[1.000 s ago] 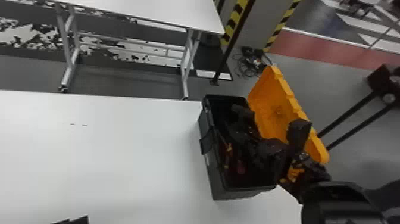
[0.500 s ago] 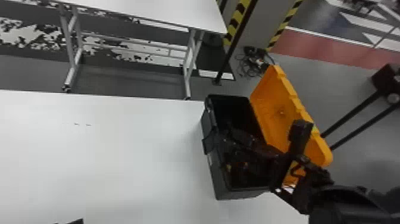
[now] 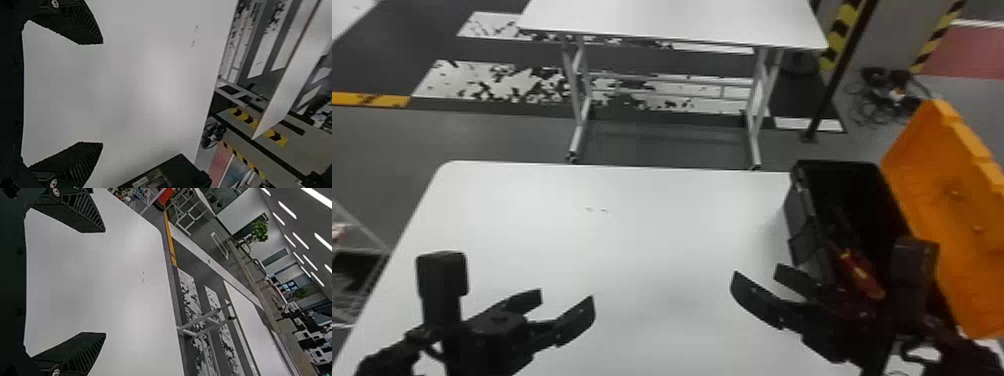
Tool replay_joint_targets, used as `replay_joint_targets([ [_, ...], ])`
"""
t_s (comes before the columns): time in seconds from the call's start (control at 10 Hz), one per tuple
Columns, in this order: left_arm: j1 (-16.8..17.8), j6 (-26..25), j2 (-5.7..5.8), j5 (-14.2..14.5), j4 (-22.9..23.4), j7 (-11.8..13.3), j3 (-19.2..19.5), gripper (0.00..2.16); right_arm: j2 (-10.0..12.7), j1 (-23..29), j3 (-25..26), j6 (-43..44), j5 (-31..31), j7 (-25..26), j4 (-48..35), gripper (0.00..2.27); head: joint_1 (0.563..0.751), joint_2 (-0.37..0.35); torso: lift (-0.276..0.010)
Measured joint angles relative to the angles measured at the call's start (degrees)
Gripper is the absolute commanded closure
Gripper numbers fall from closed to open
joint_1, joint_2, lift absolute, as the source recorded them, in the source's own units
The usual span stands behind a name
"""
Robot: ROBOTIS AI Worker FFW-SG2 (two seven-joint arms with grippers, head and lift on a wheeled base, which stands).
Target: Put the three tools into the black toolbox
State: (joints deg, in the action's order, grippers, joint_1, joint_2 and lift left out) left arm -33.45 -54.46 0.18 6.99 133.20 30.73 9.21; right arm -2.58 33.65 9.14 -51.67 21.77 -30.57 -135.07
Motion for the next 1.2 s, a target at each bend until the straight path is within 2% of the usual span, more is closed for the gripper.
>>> replay_joint_targets([
  [0.1,0.0,9.4,0.33,-1.3,-1.3,-2.1,-0.8,0.08,0.2,0.3,-2.2,-0.7,-1.1,1.8,-0.3,0.08,0.695,0.110,-0.051],
  [0.2,0.1,18.5,0.84,-2.7,-3.4,-3.6,-1.7,0.07,0.3,0.9,-4.8,2.2,-3.3,4.7,-0.3,0.08,0.695,0.120,-0.051],
  [0.4,-0.2,36.6,2.11,-4.4,-8.7,-6.0,-3.3,0.06,0.3,3.3,-8.3,18.3,-8.4,8.7,1.6,0.07,0.695,0.111,-0.051],
  [0.6,-2.1,55.6,3.35,-4.2,-12.7,-6.8,-3.6,0.06,0.3,5.6,-8.5,31.6,-10.8,11.4,4.1,0.07,0.695,0.074,-0.051],
  [0.8,-5.1,68.7,4.42,-3.5,-13.6,-8.9,-4.0,0.05,0.3,8.7,-8.6,46.9,-13.0,18.4,7.3,0.07,0.695,0.029,-0.051],
  [0.9,-7.4,72.9,5.16,-3.4,-12.7,-9.8,-4.5,0.05,0.3,9.7,-8.7,52.8,-13.5,22.1,8.9,0.07,0.695,-0.004,-0.051],
  [1.0,-10.2,75.0,5.88,-2.7,-11.0,-10.5,-4.9,0.05,0.4,10.9,-8.7,59.8,-14.0,25.6,11.2,0.07,0.695,-0.039,-0.051],
  [1.1,-12.5,74.2,6.44,-0.5,-9.2,-10.7,-4.6,0.06,0.5,11.8,-8.9,65.3,-14.7,27.6,13.4,0.07,0.695,-0.049,-0.051],
  [1.2,-14.6,69.5,6.75,1.7,-6.9,-11.3,-3.8,0.06,0.5,12.7,-9.0,69.5,-15.0,28.9,15.1,0.07,0.695,-0.051,-0.051],
])
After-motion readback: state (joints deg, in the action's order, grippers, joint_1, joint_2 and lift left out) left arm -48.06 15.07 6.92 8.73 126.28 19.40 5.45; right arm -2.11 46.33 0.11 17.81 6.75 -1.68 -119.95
